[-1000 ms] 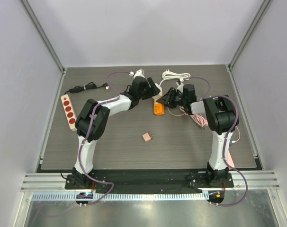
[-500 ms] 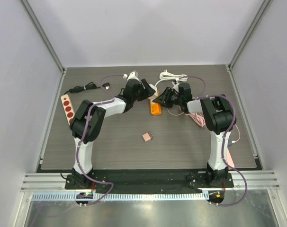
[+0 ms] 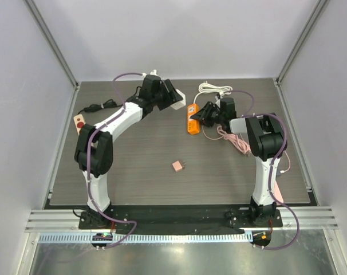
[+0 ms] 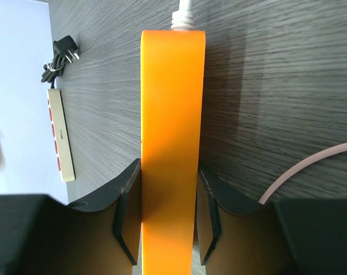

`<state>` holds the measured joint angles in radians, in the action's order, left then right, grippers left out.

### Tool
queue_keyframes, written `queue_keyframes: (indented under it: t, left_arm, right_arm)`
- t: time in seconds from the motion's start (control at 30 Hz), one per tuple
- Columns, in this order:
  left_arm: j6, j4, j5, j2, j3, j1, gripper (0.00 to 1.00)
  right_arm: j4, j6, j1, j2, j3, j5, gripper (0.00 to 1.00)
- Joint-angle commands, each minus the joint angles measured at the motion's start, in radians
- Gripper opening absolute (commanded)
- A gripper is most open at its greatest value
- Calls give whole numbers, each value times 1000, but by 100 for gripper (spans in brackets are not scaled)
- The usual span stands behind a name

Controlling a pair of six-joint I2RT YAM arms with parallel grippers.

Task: Pull the plug off the socket

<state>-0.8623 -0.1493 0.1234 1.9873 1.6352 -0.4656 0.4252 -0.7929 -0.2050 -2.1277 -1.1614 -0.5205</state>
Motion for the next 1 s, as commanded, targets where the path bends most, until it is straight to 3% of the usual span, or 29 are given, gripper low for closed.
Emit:
queue_keyframes:
  t: [0.0,0.27,0.4,0.5,0.6,0.77,0.97]
  left_arm:
    - [72,-79,47,-111,-116,-8,0]
    - [112,59,228,-456,-630,-8,0]
    - [53,138,210,-672,-817,-11,1]
    - [11,221,183,-732,-940,-11,8]
    - [-43,284,200,-742,-1012,-11,10]
    - [-174,560,262,-632,-1104,-11,10]
    - [-219,678,278,-541,-1129,-18,10]
  right_arm:
    - [-108,113,18,-63,19,139,1]
    - [-92,110,24,-74,-3,88,1]
    - [-75,107,24,-67,-3,73,1]
    - [-68,106,24,-63,3,66,1]
    - [-56,103,24,-63,11,57,1]
    - [-36,90,24,-70,12,36,1]
    - [-25,83,24,-72,12,22,1]
